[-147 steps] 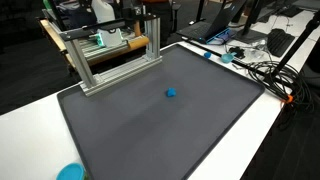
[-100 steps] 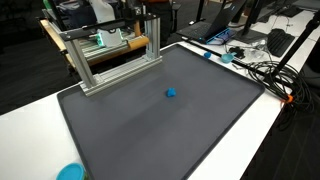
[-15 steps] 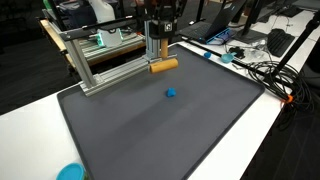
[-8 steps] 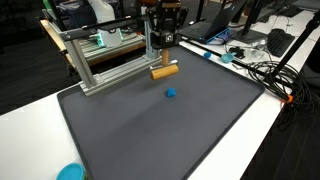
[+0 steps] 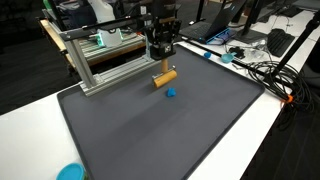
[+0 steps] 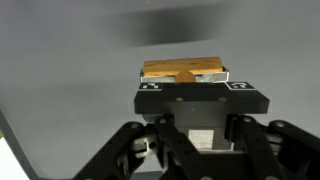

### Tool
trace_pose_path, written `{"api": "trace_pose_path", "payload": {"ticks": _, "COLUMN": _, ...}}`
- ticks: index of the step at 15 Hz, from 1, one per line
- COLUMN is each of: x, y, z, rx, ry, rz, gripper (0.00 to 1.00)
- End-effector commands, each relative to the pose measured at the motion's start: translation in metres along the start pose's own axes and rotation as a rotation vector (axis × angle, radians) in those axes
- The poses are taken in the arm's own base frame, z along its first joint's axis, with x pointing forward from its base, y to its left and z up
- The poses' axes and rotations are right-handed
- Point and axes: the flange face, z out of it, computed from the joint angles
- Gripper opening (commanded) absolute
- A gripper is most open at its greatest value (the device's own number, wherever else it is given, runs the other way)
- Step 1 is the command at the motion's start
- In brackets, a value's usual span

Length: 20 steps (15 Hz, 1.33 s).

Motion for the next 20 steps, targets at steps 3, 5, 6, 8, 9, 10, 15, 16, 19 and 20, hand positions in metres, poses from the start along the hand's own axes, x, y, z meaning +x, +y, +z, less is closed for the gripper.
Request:
{"api": "trace_pose_path", "payload": {"ticks": 3, "x": -0.006, "y": -0.01, "z": -0.013, "rx": 0.022, "ry": 0.043, "rz": -0.085, "gripper": 0.22}}
{"api": "trace_pose_path", "payload": {"ticks": 5, "x": 0.003, "y": -0.017, "z": -0.017, "rx": -0.003, "ry": 0.062, "rz": -0.06, "gripper": 0.22}}
{"api": "trace_pose_path", "payload": {"ticks": 6, "x": 0.008, "y": -0.021, "z": -0.019, "rx": -0.004, "ry": 0.064, "rz": -0.047, "gripper": 0.22}}
{"api": "trace_pose_path", "payload": {"ticks": 8, "x": 0.015, "y": -0.028, "z": -0.02, "rx": -0.018, "ry": 0.071, "rz": -0.025, "gripper": 0.22}}
{"api": "trace_pose_path", "payload": {"ticks": 9, "x": 0.018, "y": -0.03, "z": -0.021, "rx": -0.026, "ry": 0.077, "rz": -0.018, "gripper": 0.22}}
{"api": "trace_pose_path", "payload": {"ticks": 10, "x": 0.023, "y": -0.031, "z": -0.02, "rx": -0.035, "ry": 0.077, "rz": -0.005, "gripper": 0.22}}
{"api": "trace_pose_path", "payload": {"ticks": 15, "x": 0.039, "y": -0.032, "z": -0.009, "rx": -0.048, "ry": 0.057, "rz": 0.035, "gripper": 0.22}}
{"api": "trace_pose_path", "payload": {"ticks": 16, "x": 0.042, "y": -0.031, "z": -0.004, "rx": -0.048, "ry": 0.051, "rz": 0.041, "gripper": 0.22}}
{"api": "trace_pose_path", "payload": {"ticks": 19, "x": 0.045, "y": -0.026, "z": 0.008, "rx": -0.061, "ry": 0.023, "rz": 0.063, "gripper": 0.22}}
{"api": "trace_pose_path", "payload": {"ticks": 20, "x": 0.044, "y": -0.024, "z": 0.011, "rx": -0.066, "ry": 0.012, "rz": 0.073, "gripper": 0.22}}
